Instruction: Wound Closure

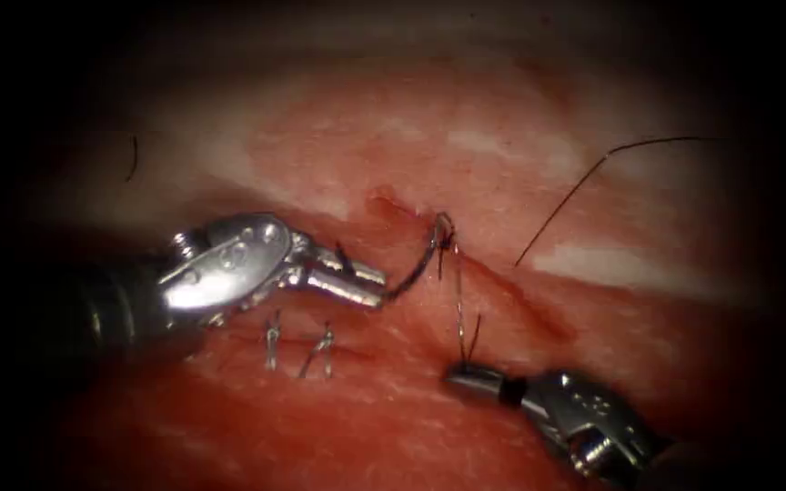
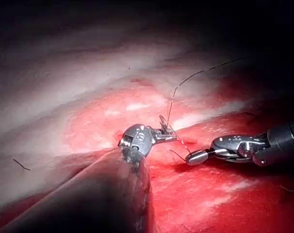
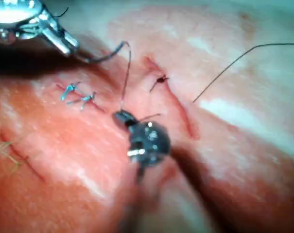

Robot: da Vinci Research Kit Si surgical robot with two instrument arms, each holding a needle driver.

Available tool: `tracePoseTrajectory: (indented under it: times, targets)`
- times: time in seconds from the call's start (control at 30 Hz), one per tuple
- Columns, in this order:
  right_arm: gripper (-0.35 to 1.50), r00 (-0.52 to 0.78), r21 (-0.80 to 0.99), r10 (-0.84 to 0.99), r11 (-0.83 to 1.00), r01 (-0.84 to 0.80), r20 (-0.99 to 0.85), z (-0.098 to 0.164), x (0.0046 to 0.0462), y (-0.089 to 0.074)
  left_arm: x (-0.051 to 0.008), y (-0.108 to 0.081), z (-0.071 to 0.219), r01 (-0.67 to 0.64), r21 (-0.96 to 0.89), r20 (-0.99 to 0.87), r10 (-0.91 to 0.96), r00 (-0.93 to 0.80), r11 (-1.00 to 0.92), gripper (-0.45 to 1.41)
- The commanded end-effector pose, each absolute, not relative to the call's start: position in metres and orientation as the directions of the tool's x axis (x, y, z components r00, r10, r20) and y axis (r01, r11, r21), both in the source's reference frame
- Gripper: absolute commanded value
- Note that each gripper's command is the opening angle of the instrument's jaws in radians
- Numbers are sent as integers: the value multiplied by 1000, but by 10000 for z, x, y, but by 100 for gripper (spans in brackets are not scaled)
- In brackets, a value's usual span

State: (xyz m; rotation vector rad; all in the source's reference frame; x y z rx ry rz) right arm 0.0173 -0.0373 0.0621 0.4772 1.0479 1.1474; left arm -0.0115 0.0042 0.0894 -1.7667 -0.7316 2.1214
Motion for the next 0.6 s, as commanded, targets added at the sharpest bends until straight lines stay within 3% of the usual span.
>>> tracePoseTrajectory:
  times: [0.03,0.13,0.17,0.27,0.33,0.4,0.6]
  targets:
    - [-35,32,782,903,388,-488,-428,622,184,-376,-120,40,901,101,-545,-829,518,-209,-832,-45]
    - [-35,24,781,893,405,-476,-449,620,184,-373,-116,43,903,87,-532,-835,505,-216,-842,-45]
    - [-20,40,756,869,450,-475,-493,622,182,-370,-114,44,904,79,-528,-837,501,-220,-846,-45]
    - [96,101,653,769,597,-466,-632,630,178,-359,-107,48,909,48,-517,-837,493,-236,-855,-45]
    - [121,122,596,714,655,-463,-690,636,175,-351,-99,51,912,29,-514,-835,492,-247,-857,-45]
    - [133,157,519,641,720,-460,-751,642,172,-346,-91,55,915,17,-508,-835,487,-256,-861,-45]
    - [136,206,436,574,769,-468,-792,650,158,-342,-73,66,923,-27,-494,-830,480,-284,-869,-45]
